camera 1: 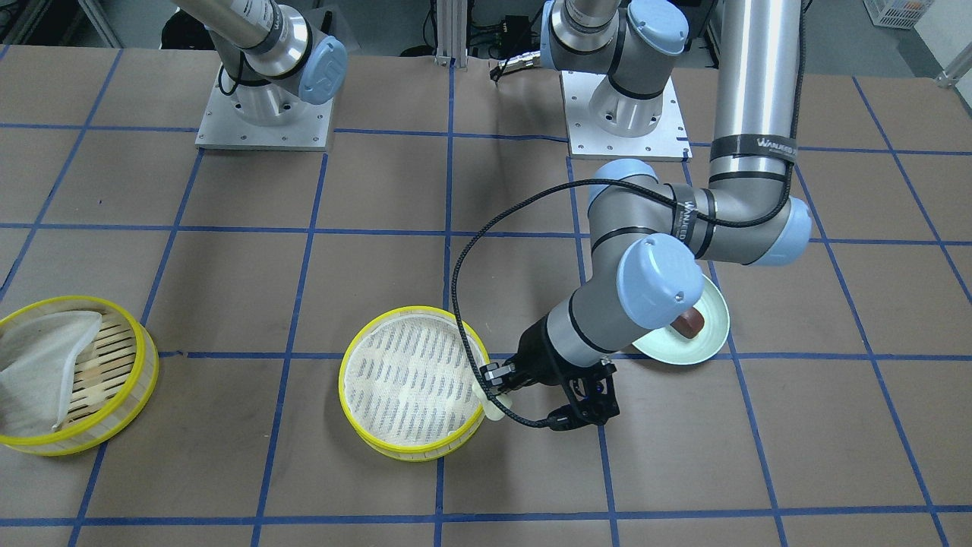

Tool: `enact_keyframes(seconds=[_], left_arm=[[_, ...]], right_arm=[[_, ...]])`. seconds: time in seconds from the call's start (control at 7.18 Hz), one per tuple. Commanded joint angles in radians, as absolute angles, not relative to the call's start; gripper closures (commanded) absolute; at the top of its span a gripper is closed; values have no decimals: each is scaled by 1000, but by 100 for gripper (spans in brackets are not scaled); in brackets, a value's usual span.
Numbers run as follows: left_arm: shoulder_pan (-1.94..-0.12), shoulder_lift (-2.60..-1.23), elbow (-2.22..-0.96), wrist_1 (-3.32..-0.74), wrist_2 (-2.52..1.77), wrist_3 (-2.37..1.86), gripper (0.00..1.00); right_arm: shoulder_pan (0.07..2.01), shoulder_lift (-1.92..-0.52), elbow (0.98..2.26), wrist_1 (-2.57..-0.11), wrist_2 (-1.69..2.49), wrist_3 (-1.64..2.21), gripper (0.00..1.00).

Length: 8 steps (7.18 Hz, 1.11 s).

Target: Stack buns with steamer

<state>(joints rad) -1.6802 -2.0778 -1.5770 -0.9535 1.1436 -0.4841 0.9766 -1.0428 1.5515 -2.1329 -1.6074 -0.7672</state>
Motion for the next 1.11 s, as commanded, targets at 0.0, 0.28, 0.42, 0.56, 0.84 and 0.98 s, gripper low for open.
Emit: enact_keyframes(seconds=[0.0,0.28,0.42,0.56,0.84,0.98], left_arm=[[-1742,-2103,-1603,-943,1146,-559,60],[-1755,-2074,-1628,-946,1181,-618,0],[-1759,-2074,-1628,-943,1180,-656,0],[-1761,-2066,-1625,-943,1175,-672,0],[-1773,-2063,-1624,-942,1170,-719,0],[-1778,-2068,-1624,-942,1169,-735,0]], right_arm=[[982,-1072,1543,-2126,-1598,-765,100],[989,-1130,1545,-2083,-1595,-765,100],[1011,-1143,1545,-2079,-1595,-756,100],[1046,-1163,1545,-2068,-1598,-686,100],[1164,-1216,1545,-2016,-1609,-519,100],[1213,-1224,1545,-2013,-1609,-450,100]])
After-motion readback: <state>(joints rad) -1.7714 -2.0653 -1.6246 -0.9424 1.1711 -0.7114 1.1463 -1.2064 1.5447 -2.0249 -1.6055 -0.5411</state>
